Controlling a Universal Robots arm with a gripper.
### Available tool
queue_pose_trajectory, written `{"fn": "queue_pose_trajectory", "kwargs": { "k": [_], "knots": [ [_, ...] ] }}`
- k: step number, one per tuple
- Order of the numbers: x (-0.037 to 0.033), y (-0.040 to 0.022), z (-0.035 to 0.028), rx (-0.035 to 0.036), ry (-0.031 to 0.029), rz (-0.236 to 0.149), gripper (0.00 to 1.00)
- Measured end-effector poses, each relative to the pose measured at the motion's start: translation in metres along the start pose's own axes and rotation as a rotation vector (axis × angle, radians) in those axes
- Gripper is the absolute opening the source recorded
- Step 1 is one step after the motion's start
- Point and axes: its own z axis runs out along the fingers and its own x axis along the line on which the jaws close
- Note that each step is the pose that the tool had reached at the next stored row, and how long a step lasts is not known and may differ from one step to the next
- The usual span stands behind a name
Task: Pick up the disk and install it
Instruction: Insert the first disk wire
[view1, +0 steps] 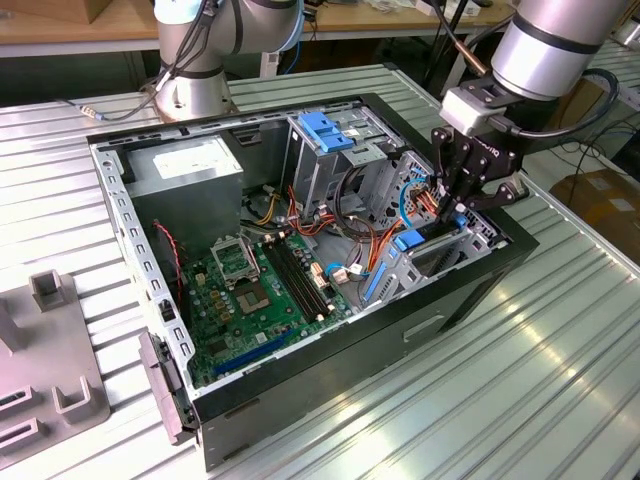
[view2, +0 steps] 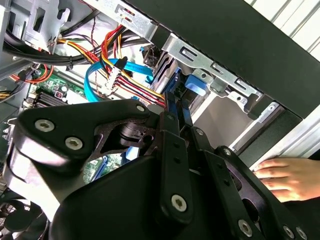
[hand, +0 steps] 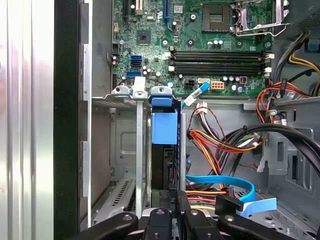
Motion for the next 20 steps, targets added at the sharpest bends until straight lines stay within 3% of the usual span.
{"fn": "queue_pose_trajectory", "kwargs": {
  "k": [11,20],
  "knots": [
    [0.0001,0.0001,0.0073,-0.0002,-0.005,0.0,0.16],
    [0.0001,0.0,0.0064,-0.0002,-0.0058,0.0,0.18]
  ]
}}
